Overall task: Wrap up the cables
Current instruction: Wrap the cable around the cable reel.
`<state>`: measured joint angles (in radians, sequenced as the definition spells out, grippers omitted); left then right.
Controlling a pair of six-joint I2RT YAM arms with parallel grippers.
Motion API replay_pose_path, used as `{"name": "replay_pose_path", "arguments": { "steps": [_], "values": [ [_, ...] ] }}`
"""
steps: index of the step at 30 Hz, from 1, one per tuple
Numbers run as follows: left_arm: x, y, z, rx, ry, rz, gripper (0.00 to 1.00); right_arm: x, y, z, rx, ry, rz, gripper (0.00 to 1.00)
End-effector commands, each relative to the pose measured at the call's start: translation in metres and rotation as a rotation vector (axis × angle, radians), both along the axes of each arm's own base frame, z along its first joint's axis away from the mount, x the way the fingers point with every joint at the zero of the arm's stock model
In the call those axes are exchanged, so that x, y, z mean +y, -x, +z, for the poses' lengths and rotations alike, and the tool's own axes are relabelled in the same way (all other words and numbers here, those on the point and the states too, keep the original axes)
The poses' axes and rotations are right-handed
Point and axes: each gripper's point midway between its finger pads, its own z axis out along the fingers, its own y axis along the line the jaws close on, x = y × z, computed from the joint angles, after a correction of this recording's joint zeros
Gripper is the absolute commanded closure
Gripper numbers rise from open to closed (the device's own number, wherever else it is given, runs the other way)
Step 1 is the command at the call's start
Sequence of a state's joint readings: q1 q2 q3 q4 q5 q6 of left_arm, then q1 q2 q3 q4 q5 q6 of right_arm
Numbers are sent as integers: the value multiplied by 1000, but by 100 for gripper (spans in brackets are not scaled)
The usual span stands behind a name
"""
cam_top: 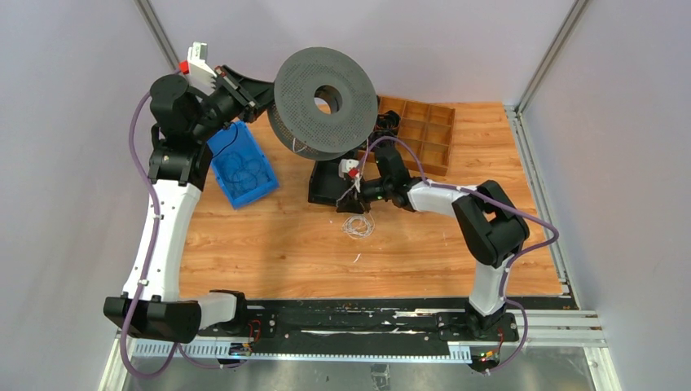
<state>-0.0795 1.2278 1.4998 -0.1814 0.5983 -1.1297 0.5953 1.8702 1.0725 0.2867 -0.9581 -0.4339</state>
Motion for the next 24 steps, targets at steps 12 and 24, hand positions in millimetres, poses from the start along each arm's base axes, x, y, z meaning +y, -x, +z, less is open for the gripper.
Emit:
{"name": "replay_pose_path", "arguments": {
  "steps": [12, 24],
  "values": [
    [44, -31, -16, 12, -143, 259, 100, -19, 73, 42, 159, -2, -8, 99],
    [88, -70, -41, 63, -272, 492, 100, -21, 167, 76, 175, 170, 152, 99]
  ]
}}
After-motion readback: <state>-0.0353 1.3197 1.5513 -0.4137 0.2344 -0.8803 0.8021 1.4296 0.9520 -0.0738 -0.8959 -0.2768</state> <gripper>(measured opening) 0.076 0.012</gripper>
